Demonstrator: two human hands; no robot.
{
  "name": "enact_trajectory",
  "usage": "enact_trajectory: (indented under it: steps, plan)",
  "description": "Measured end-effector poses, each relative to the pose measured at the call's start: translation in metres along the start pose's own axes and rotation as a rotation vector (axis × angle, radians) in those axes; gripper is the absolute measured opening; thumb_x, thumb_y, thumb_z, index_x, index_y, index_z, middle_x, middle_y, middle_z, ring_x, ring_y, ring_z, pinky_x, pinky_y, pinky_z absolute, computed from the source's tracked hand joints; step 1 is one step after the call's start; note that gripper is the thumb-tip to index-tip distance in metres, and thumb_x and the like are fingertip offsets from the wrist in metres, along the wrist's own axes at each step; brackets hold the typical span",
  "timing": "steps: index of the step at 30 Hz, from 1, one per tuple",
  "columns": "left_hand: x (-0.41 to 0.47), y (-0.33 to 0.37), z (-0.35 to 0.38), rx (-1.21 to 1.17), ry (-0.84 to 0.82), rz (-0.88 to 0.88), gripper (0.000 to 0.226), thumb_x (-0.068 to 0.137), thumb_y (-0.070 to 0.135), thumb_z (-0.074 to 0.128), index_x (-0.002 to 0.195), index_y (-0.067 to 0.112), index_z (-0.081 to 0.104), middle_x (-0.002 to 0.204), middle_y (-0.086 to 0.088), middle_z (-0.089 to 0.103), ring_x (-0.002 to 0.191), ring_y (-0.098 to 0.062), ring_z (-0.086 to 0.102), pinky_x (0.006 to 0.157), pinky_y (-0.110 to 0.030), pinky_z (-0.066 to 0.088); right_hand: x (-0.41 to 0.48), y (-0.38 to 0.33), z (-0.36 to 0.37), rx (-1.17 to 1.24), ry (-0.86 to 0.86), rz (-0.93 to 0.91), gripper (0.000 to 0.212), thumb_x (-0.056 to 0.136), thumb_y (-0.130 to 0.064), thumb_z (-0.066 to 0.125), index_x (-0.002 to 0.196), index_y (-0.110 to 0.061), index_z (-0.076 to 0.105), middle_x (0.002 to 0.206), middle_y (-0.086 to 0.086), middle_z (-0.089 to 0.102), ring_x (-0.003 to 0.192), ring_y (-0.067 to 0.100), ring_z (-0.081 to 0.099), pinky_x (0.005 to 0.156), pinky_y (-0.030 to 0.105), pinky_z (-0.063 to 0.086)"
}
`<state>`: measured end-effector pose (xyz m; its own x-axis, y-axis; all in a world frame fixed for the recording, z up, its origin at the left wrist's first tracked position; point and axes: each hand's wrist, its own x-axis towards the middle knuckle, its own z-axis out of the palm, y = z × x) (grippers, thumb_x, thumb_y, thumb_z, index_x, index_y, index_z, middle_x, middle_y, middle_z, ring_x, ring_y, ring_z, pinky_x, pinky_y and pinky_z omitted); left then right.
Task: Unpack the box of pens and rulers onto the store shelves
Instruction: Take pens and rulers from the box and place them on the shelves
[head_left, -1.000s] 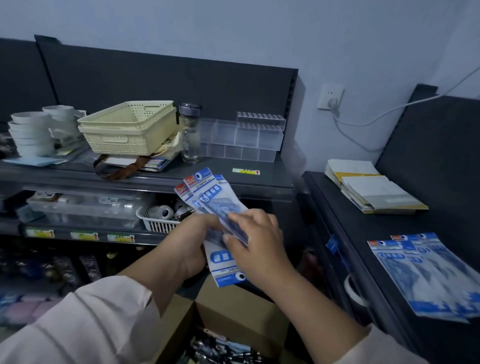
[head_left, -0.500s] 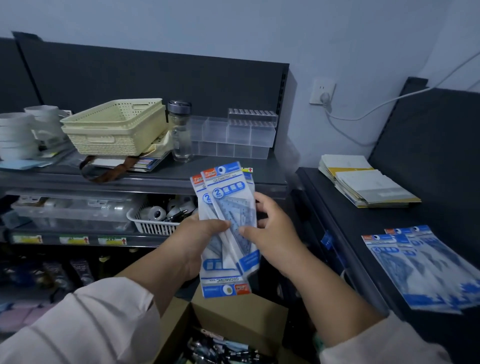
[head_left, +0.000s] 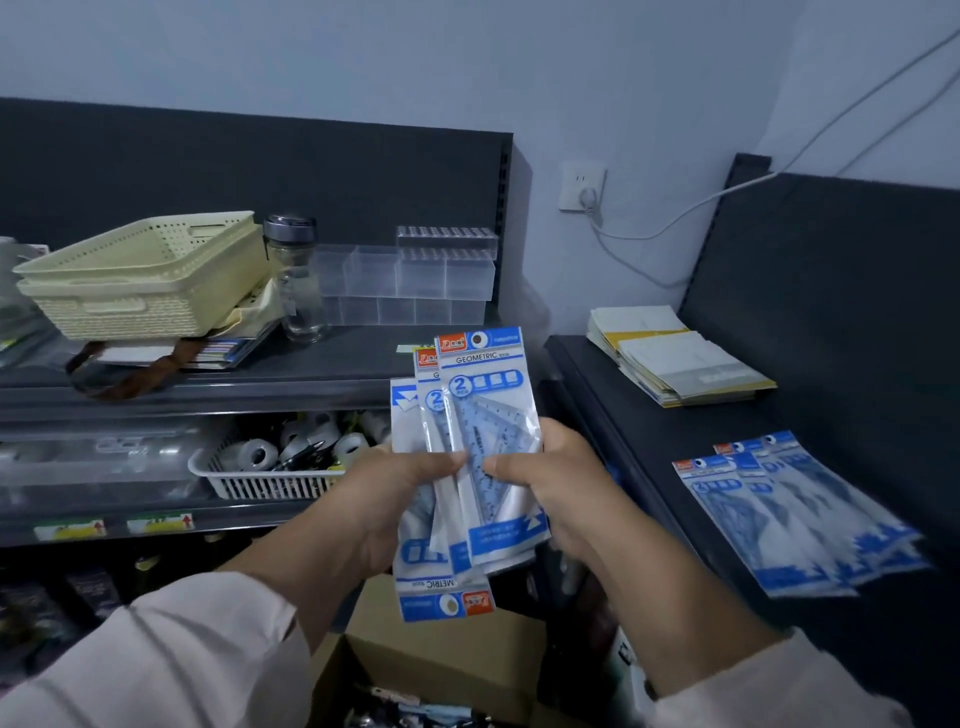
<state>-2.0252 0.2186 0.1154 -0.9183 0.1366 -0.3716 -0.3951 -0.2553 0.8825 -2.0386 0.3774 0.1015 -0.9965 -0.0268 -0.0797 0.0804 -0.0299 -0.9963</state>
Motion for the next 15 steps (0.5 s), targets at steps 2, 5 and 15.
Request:
enact_trajectory:
  steps: [2, 5, 15]
  plan:
    - [0.003, -0.002, 0.005, 0.018, -0.014, -0.013, 0.024, 0.083, 0.003, 0.066, 0.106, 0.006, 0.063, 0.086, -0.017, 0.073, 0.071, -0.033, 0.071, 0.057, -0.045, 0.057, 0.000, 0.002, -0.008, 0.009, 0.034, 0.005, 0.030, 0.079, 0.002, 0.069, 0.101, -0.017, 0.063, 0.092, 0.005, 0.074, 0.081, 0.022, 0.072, 0.072, 0.039, 0.059]
    - [0.008, -0.005, 0.013, 0.034, -0.024, -0.033, 0.026, 0.082, 0.001, 0.065, 0.108, 0.005, 0.062, 0.091, -0.020, 0.072, 0.079, -0.038, 0.070, 0.070, -0.055, 0.055, -0.001, 0.005, -0.020, 0.026, 0.086, 0.015, 0.029, 0.078, 0.003, 0.069, 0.099, -0.017, 0.063, 0.088, 0.004, 0.074, 0.077, 0.021, 0.072, 0.067, 0.037, 0.058]
    - [0.024, -0.024, 0.056, 0.082, -0.072, -0.091, 0.026, 0.083, -0.001, 0.060, 0.108, 0.006, 0.064, 0.094, -0.023, 0.071, 0.083, -0.042, 0.069, 0.066, -0.055, 0.055, -0.008, 0.011, -0.059, 0.154, 0.084, 0.070, 0.028, 0.082, 0.005, 0.062, 0.105, -0.010, 0.061, 0.092, 0.013, 0.073, 0.081, 0.033, 0.069, 0.078, 0.054, 0.054]
